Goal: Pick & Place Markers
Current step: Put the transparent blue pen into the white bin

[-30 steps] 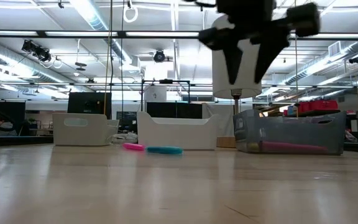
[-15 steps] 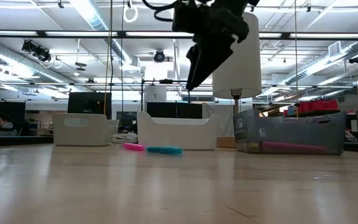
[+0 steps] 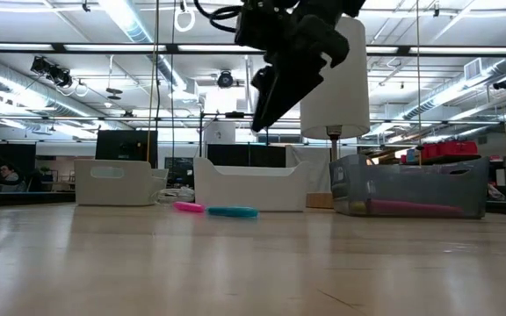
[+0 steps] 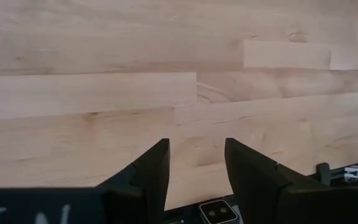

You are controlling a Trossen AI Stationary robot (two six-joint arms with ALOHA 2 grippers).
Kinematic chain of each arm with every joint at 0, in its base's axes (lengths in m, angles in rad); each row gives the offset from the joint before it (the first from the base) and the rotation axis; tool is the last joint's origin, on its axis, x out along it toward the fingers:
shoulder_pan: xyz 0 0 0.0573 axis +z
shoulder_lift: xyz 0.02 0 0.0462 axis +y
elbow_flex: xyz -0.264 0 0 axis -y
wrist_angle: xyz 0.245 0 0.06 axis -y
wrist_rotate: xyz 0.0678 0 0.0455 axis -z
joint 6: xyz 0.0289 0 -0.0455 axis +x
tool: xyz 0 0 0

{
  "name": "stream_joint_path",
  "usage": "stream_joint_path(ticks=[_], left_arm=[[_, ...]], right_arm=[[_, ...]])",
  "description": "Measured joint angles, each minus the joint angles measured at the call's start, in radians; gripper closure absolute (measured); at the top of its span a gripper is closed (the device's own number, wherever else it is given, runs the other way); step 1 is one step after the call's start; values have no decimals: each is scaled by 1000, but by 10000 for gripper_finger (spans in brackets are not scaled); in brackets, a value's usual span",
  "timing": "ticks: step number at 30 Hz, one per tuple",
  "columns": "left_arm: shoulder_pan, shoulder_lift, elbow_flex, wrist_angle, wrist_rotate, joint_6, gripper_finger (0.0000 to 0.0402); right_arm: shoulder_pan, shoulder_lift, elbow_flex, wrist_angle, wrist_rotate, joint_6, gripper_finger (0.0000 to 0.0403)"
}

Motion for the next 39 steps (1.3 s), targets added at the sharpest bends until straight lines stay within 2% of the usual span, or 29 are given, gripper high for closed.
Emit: stream_joint_path(ticks=[8, 12, 16, 25, 35, 39], left_arm=[[0, 0, 0, 0, 3, 1, 241], [0, 0, 0, 3, 3, 1, 241], [2, 0, 0, 19, 3, 3, 241], [1, 0, 0, 47, 3, 22, 241], [0, 0, 0, 64, 3, 46, 241], [0, 0, 0, 70, 3, 51, 241]], right_arm=[[-3, 36, 0, 72, -36, -109, 209], [-10, 67, 1, 120, -26, -29, 209], [-13, 113, 1, 152, 51, 80, 209], [-10, 207, 1, 178, 71, 327, 209], [-10, 276, 1, 209, 81, 420, 210], [-10, 278, 2, 211, 97, 430, 233]])
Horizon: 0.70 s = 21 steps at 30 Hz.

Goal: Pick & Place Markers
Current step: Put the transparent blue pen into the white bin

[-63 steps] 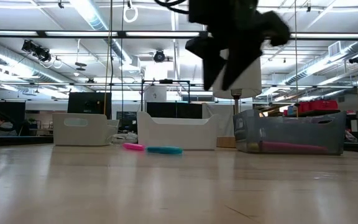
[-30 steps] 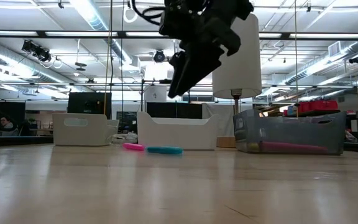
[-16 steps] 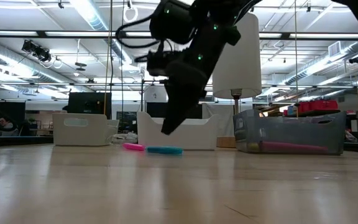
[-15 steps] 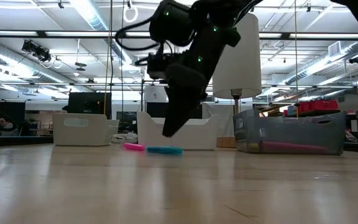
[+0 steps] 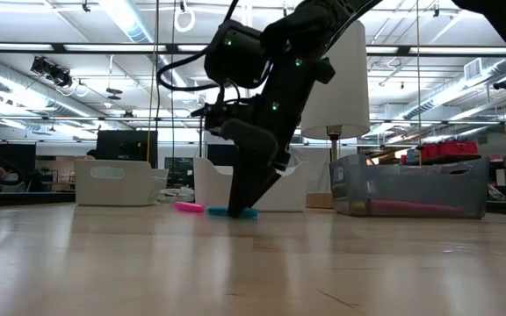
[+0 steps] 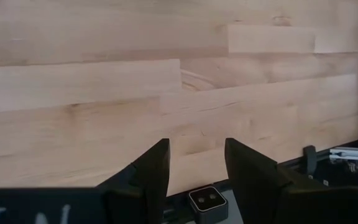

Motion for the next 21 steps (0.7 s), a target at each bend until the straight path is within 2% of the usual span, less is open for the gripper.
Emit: stream_joint_path(ticks=[9, 15, 21], left_arm=[[0, 0, 0, 5, 0, 25, 241], [0, 0, 0, 4, 2, 25, 241], [0, 0, 0, 3, 3, 27, 241]], right_arm=[[0, -1, 2, -18, 6, 26, 381], [-7, -4, 2, -38, -13, 57, 373], [-31, -63, -5, -147, -150, 68, 383]])
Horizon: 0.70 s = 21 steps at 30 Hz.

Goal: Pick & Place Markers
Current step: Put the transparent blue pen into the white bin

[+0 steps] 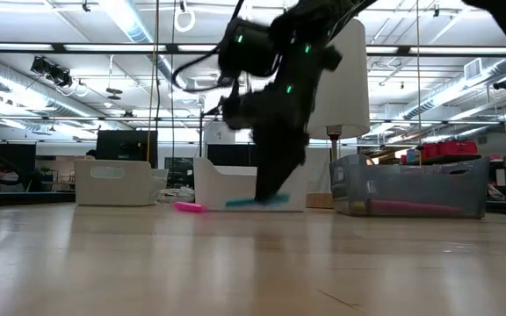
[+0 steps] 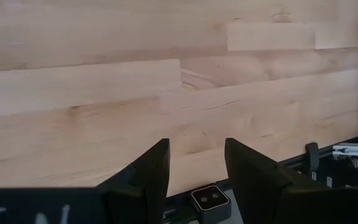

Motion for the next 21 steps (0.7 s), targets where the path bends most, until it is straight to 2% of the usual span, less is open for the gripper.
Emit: stream_joint_path(ticks=[4, 12, 21], left_arm=[[0, 0, 0, -8, -37, 44, 241], [9, -6, 0, -14, -234, 190, 241], [71, -33, 0, 33, -485, 462, 241]], right_arm=[[-15, -90, 1, -108, -68, -62, 383], [-30, -342, 2, -320, -160, -136, 383], [-31, -647, 3, -286, -210, -32, 383]])
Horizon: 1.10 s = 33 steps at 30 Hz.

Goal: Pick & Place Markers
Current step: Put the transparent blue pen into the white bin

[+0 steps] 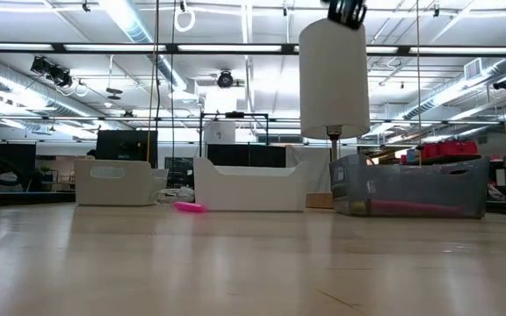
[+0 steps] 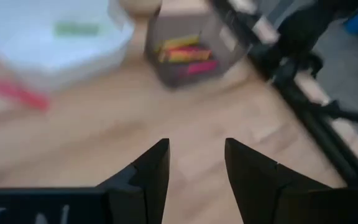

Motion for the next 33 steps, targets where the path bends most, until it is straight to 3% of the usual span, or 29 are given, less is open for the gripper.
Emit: stream_joint_path(ticks=[5, 11, 19, 25, 33], left_arm=[[51, -26, 2, 125, -106, 219, 241], [112, -69, 4, 426, -158, 578, 241], [175, -97, 4, 909, -83, 1008, 241], [202, -100, 4, 1108, 10, 1152, 241], [222, -99, 4, 1116, 18, 1127, 242]], right_arm=[[0, -109, 0, 98, -12, 90, 383], [1, -180, 0, 208, -79, 151, 383], [2, -209, 0, 287, -237, 168, 383], [2, -232, 1, 308, -305, 158, 383], [2, -249, 1, 305, -304, 154, 383]])
